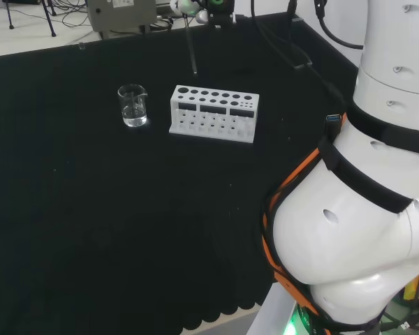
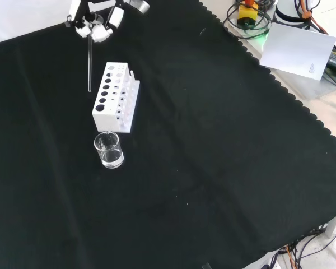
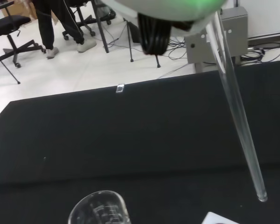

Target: Put the glass rod back on the white test tube rack.

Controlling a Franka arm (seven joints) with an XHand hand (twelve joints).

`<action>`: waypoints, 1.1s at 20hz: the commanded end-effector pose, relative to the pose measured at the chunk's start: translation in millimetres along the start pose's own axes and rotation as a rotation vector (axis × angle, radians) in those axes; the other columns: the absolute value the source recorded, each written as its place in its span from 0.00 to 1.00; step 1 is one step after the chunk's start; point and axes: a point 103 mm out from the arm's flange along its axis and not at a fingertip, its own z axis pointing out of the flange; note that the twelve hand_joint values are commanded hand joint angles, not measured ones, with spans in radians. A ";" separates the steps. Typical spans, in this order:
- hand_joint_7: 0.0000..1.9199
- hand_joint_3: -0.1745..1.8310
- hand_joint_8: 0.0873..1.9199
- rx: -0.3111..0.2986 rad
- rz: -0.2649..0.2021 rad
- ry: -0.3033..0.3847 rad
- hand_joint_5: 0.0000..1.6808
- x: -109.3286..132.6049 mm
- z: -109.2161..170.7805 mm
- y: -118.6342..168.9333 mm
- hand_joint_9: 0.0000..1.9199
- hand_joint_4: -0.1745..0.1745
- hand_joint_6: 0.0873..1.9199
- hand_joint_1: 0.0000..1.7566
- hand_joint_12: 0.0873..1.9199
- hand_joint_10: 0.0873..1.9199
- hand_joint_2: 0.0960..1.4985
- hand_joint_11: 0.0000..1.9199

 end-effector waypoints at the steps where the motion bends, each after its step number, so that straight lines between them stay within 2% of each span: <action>1: 0.58 0.48 0.66 -0.002 0.024 -0.001 0.60 -14.0 -2.5 -4.2 0.84 0.00 0.45 0.74 0.43 0.50 0.43 0.87; 12: 0.58 0.48 0.66 -0.019 0.075 -0.013 0.60 -43.8 -13.8 -18.9 0.84 0.00 0.45 0.74 0.43 0.50 0.43 0.87; 22: 0.58 0.48 0.66 -0.044 0.094 -0.013 0.60 -51.5 -20.3 -29.2 0.84 0.00 0.45 0.74 0.43 0.50 0.43 0.87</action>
